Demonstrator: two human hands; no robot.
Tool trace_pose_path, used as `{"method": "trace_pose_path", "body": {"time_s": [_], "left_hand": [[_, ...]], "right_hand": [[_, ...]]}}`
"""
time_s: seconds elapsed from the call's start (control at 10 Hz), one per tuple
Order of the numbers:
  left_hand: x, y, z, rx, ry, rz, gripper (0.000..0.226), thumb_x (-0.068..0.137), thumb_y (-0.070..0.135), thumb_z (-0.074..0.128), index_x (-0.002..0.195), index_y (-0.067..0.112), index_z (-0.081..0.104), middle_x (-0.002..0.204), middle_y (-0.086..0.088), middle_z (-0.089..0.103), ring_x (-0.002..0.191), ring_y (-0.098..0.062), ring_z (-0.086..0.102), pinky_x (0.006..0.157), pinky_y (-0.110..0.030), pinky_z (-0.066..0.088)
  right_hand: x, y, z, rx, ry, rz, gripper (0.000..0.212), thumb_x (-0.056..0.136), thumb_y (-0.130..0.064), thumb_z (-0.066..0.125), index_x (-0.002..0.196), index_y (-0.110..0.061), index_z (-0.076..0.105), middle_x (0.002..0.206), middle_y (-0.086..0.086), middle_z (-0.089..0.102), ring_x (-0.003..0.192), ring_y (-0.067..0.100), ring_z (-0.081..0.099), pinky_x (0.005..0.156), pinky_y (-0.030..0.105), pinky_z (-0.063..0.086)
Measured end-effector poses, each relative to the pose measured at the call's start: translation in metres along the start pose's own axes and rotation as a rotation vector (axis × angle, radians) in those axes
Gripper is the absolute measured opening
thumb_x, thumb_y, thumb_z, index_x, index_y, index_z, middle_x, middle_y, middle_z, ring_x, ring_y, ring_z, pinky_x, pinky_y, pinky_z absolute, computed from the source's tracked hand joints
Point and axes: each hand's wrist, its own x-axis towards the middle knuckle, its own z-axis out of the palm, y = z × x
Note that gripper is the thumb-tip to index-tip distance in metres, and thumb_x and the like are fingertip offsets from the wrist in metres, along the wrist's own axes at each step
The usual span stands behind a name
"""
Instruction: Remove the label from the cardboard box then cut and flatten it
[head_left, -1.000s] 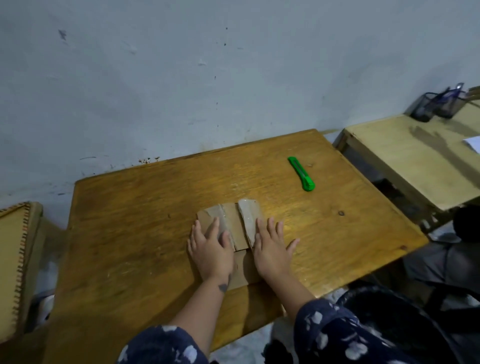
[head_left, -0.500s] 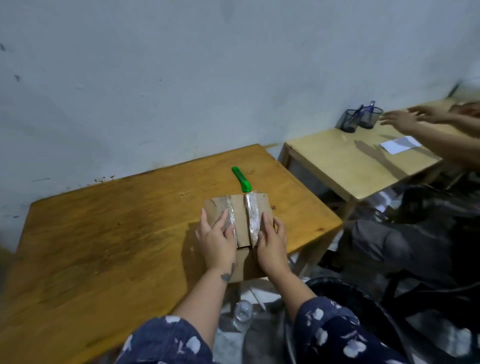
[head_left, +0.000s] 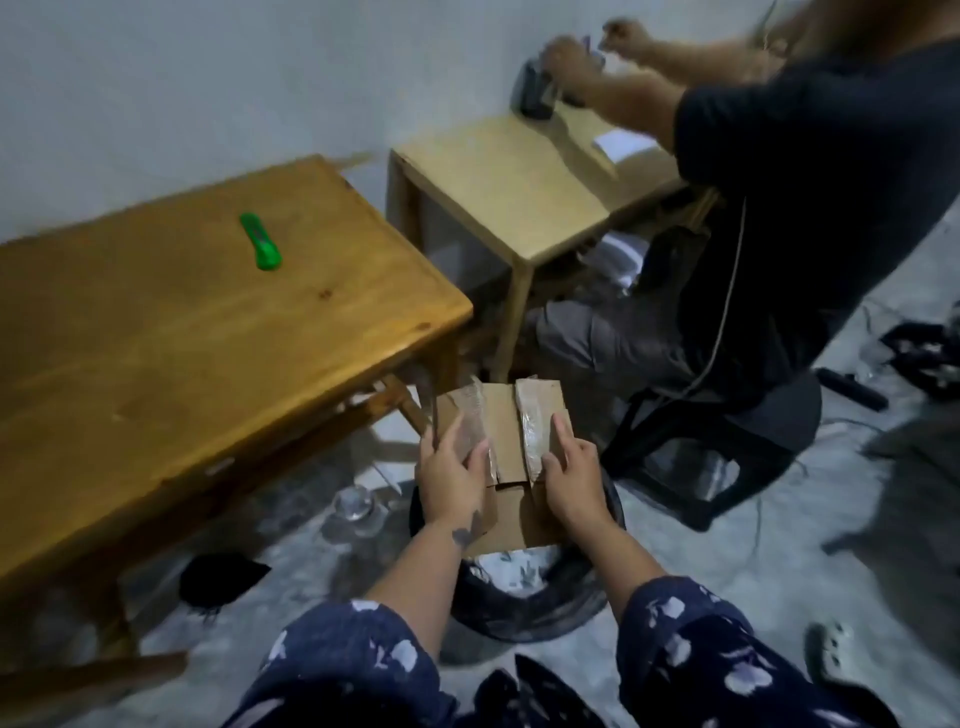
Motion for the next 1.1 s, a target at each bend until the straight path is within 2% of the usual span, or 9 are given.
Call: {"method": "trace_pose_path", "body": {"time_s": [0.2, 0.3, 0.4, 0.5, 0.7, 0.8, 0.9, 1.0, 1.1], "left_hand": [[0.008, -0.074, 0.072, 0.159, -0.297, -0.247, 0.049, 0.097, 0.036, 0.05, 0.144, 0.031, 0.038, 0.147, -0.01, 0.035, 0.128, -0.029, 0.043, 0.103, -0.033, 0.035], [0.027, -0.126, 0.118, 0.197, -0.429, -0.37, 0.051, 0.098, 0.03, 0.047, 0.147, 0.029, 0.034, 0.15, -0.011, 0.027, 0.124, -0.03, 0.048, 0.101, -0.031, 0.038], [0.053, -0.181, 0.165, 0.248, -0.464, -0.388, 0.045, 0.095, 0.02, 0.051, 0.14, 0.018, 0.044, 0.148, -0.009, 0.023, 0.121, -0.026, 0.049, 0.099, -0.021, 0.033], [0.087, -0.236, 0.211, 0.288, -0.481, -0.366, 0.035, 0.095, 0.016, 0.051, 0.13, 0.009, 0.051, 0.139, -0.011, 0.027, 0.116, -0.029, 0.051, 0.095, -0.017, 0.031], [0.157, -0.339, 0.287, 0.433, -0.535, -0.37, 0.033, 0.097, 0.01, 0.044, 0.127, -0.001, 0.052, 0.132, -0.019, 0.048, 0.12, -0.032, 0.048, 0.077, -0.018, 0.031], [0.166, -0.361, 0.298, 0.47, -0.576, -0.495, 0.038, 0.1, 0.018, 0.04, 0.132, 0.002, 0.05, 0.136, -0.014, 0.052, 0.123, -0.028, 0.049, 0.084, -0.021, 0.036], [0.158, -0.333, 0.284, 0.525, -0.71, -0.535, 0.04, 0.1, 0.02, 0.041, 0.136, 0.004, 0.048, 0.142, -0.015, 0.048, 0.13, -0.029, 0.045, 0.099, -0.029, 0.037], [0.153, -0.278, 0.255, 0.521, -0.686, -0.489, 0.04, 0.099, 0.02, 0.041, 0.134, 0.001, 0.046, 0.139, -0.02, 0.048, 0.128, -0.033, 0.046, 0.1, -0.033, 0.037], [0.13, -0.229, 0.211, 0.401, -0.682, -0.401, 0.042, 0.101, 0.024, 0.038, 0.141, 0.013, 0.042, 0.144, -0.011, 0.045, 0.128, -0.029, 0.046, 0.101, -0.031, 0.037]], "right_hand": [[0.013, 0.113, 0.036, -0.055, -0.071, 0.27, 0.053, 0.096, -0.015, 0.046, 0.147, -0.019, 0.032, 0.126, 0.018, 0.05, 0.102, 0.026, 0.053, 0.1, 0.035, 0.039], [0.036, 0.164, 0.065, -0.078, -0.058, 0.396, 0.038, 0.095, -0.016, 0.049, 0.133, -0.015, 0.05, 0.131, 0.017, 0.045, 0.097, 0.026, 0.055, 0.096, 0.032, 0.04], [0.074, 0.221, 0.099, -0.106, -0.063, 0.438, 0.026, 0.096, -0.014, 0.047, 0.119, -0.016, 0.06, 0.128, 0.015, 0.036, 0.092, 0.018, 0.045, 0.095, 0.024, 0.034], [0.125, 0.279, 0.14, -0.148, -0.068, 0.418, 0.028, 0.096, -0.013, 0.046, 0.119, -0.014, 0.062, 0.133, 0.015, 0.033, 0.1, 0.019, 0.043, 0.099, 0.022, 0.031], [0.211, 0.372, 0.224, -0.335, -0.188, 0.447, 0.033, 0.096, -0.025, 0.039, 0.121, -0.025, 0.061, 0.138, 0.011, 0.048, 0.125, 0.026, 0.044, 0.106, 0.026, 0.031], [0.222, 0.388, 0.24, -0.354, -0.278, 0.521, 0.035, 0.096, -0.03, 0.038, 0.123, -0.025, 0.059, 0.139, 0.014, 0.047, 0.123, 0.03, 0.048, 0.106, 0.033, 0.037], [0.206, 0.375, 0.23, -0.336, -0.387, 0.548, 0.045, 0.095, -0.035, 0.042, 0.136, -0.018, 0.047, 0.136, 0.018, 0.052, 0.121, 0.036, 0.051, 0.103, 0.044, 0.042], [0.193, 0.33, 0.203, -0.339, -0.379, 0.537, 0.052, 0.093, -0.032, 0.047, 0.14, -0.013, 0.037, 0.132, 0.02, 0.055, 0.119, 0.038, 0.053, 0.098, 0.039, 0.044], [0.157, 0.28, 0.165, -0.45, -0.428, 0.432, 0.047, 0.097, -0.027, 0.043, 0.142, -0.014, 0.037, 0.127, 0.018, 0.06, 0.116, 0.036, 0.056, 0.09, 0.033, 0.042]]}}
